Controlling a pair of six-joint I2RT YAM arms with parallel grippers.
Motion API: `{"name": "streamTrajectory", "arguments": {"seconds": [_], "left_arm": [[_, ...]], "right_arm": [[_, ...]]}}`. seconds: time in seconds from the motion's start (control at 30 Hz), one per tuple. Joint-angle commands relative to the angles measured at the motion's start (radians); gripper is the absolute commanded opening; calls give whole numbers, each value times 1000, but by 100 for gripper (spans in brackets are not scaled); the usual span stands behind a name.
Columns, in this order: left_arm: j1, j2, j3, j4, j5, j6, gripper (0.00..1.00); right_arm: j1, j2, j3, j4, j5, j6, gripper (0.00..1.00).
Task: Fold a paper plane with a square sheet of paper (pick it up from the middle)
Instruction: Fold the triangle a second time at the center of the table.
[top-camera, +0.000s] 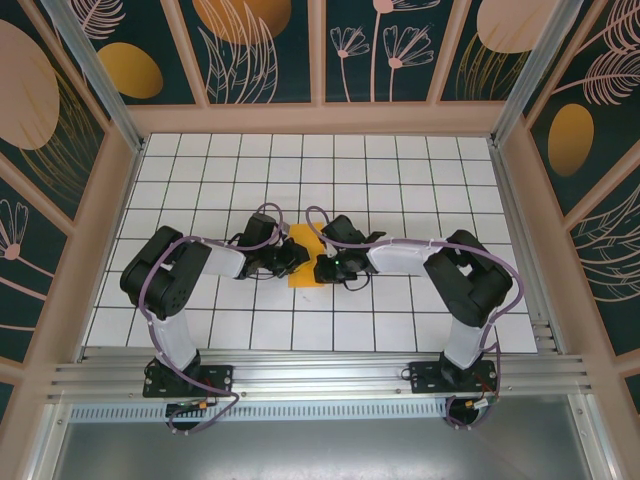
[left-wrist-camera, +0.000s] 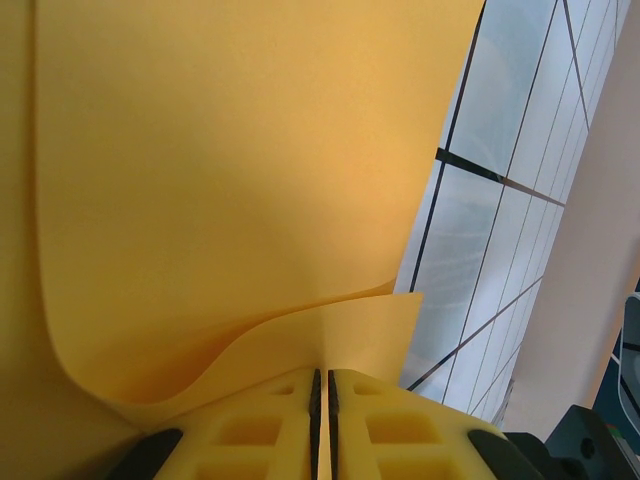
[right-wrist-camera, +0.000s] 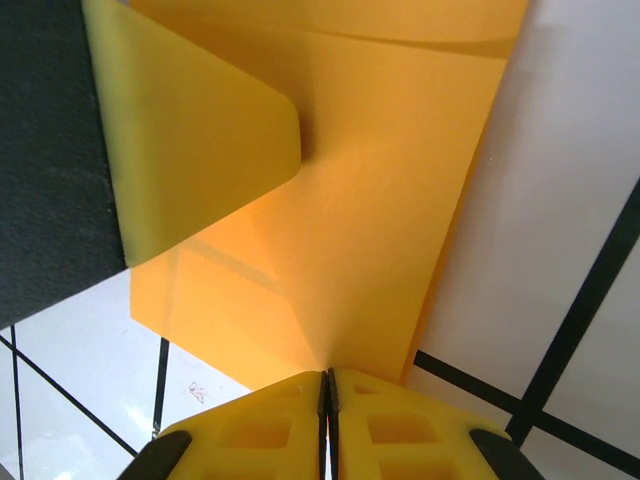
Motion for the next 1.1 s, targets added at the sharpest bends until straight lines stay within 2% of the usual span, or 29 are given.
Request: {"name": "streamTrajectory", "arguments": {"seconds": [0.0,0.2,0.47,1.07], "left_arm": [[7,32,-33,-115,-102,-7,14],[7,33,-34,-115,-102,-7,14],[7,32,-34,-116,-102,-6,14],[7,30,-37,-118,-104,-6,14]], "right_arm": [[10,18,14,-68,39,-18,12],[10,9,15,-111,79,-31,12],[15,-71,45,-99,35,-34,12],[31,37,35,-98,40,-31,12]]}}
